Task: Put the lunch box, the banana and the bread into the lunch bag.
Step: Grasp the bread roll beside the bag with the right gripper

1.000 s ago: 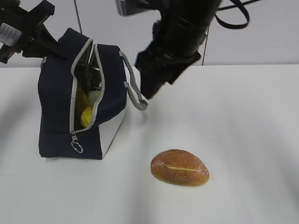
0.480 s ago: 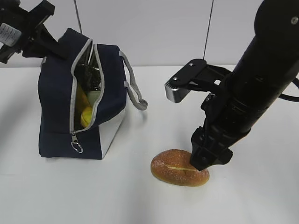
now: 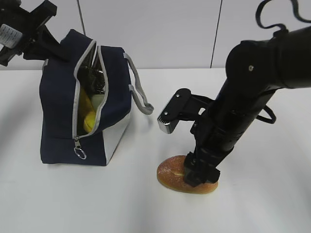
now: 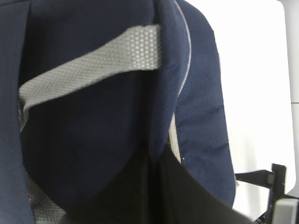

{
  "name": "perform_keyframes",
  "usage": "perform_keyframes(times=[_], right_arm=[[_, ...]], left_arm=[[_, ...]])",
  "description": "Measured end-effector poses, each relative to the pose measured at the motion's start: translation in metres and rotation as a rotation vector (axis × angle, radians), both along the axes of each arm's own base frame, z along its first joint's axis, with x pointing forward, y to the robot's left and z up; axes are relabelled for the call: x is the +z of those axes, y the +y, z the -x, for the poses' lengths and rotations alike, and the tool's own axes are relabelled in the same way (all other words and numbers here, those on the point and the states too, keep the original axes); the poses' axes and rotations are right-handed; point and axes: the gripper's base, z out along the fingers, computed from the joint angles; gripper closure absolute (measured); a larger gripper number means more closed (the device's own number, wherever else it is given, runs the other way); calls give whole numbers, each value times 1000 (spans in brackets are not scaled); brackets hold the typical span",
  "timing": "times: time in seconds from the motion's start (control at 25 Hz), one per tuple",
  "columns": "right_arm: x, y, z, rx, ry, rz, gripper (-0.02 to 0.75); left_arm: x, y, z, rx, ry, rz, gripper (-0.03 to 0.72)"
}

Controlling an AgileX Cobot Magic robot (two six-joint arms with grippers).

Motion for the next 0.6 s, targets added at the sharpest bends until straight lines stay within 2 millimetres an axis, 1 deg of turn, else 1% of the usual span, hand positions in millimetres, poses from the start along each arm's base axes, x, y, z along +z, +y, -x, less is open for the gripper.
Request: perform_keyframes(times=[0.2, 0.32, 0.44, 0.6], right_arm=[[-26, 5, -9, 5, 13, 7, 87], [-34, 7, -9, 8, 43, -4, 94], [-39, 9, -9, 15, 57, -16, 148], [-38, 10, -10, 20, 62, -21, 259]], left_arm=[[0, 0, 0, 0, 0, -1, 691], [0, 0, 0, 0, 0, -2, 691], [0, 0, 0, -1, 0, -3, 691], [0, 0, 0, -1, 0, -4, 691]])
